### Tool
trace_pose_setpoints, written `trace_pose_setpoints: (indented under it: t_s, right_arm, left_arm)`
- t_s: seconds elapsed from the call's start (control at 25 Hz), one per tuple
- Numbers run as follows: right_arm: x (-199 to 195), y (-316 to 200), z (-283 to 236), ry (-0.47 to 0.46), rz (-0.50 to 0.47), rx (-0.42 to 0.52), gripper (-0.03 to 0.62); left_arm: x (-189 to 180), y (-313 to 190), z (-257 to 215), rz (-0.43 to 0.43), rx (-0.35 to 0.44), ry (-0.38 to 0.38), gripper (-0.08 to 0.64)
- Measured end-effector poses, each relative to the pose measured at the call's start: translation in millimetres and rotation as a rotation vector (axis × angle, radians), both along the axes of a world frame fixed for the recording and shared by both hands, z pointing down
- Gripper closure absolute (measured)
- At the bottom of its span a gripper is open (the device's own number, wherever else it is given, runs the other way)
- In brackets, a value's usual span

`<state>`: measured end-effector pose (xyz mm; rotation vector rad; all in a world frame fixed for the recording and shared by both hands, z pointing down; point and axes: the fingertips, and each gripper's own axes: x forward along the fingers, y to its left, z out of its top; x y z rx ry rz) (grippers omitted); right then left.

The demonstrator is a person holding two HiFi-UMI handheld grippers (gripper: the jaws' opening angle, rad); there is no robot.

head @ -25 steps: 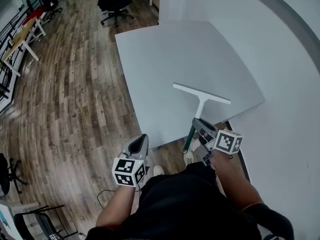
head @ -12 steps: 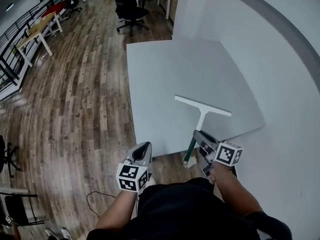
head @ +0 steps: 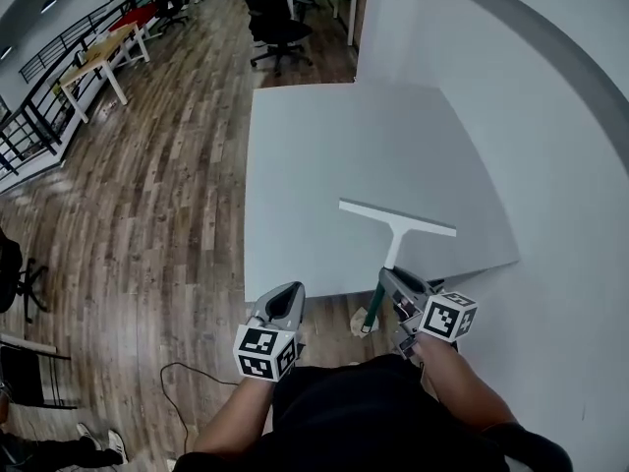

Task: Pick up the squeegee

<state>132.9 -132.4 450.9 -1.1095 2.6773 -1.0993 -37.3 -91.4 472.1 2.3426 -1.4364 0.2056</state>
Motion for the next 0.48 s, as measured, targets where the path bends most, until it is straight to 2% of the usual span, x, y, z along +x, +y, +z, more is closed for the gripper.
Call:
trace_pose_setpoints:
  t_s: [0.2, 0.48]
  right_arm:
    - [32.4, 24.8, -3.7, -0.034, -0.039, 0.000, 0.502]
    - [38.9, 40.2, 12.5, -0.063, -0.089, -0.024, 0.502]
  left_arm:
    - [35.3, 26.2, -4.3, -0.042, -0.002, -0.008, 0.554]
    - [39.1, 51.5, 7.1, -0.101, -0.056, -0.045, 0.554]
